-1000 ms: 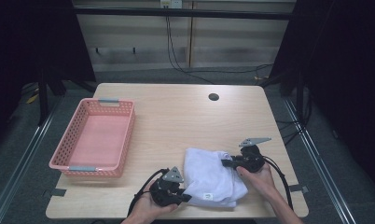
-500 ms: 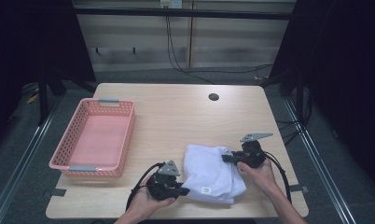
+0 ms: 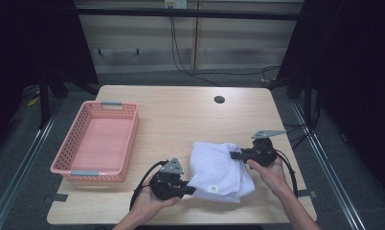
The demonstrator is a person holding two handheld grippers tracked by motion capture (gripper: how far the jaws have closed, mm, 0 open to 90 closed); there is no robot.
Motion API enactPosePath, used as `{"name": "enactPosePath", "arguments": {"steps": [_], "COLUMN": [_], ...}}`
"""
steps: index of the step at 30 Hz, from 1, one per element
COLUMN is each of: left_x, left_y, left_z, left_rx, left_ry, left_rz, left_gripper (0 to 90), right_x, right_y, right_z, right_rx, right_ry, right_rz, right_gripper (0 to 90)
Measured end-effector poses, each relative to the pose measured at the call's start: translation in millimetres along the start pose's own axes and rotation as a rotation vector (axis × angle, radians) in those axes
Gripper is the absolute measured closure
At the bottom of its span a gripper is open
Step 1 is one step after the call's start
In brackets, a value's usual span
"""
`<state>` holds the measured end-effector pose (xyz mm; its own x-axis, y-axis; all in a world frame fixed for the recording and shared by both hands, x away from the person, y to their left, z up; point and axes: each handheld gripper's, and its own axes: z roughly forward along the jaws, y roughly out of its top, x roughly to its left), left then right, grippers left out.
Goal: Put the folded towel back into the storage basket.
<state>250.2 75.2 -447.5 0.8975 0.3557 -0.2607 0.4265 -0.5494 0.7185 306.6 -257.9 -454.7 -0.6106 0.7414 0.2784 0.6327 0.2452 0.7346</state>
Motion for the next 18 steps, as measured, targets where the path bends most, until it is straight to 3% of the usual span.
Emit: {"name": "enactPosePath", "arguments": {"steps": [18], "left_x": [4.9], "left_y": [22.4], "left_z": [-15.5], "left_rx": [-0.06], "left_ry": [0.006], "left_rz": [0.001], "left_gripper": [77.9], "right_x": [-4.8], "right_y": [30.3], "right_z": [-10.0], "right_rx": [-0.03], "right_ry": [0.011], "right_rz": [0.0], "right_gripper": [72.9]}}
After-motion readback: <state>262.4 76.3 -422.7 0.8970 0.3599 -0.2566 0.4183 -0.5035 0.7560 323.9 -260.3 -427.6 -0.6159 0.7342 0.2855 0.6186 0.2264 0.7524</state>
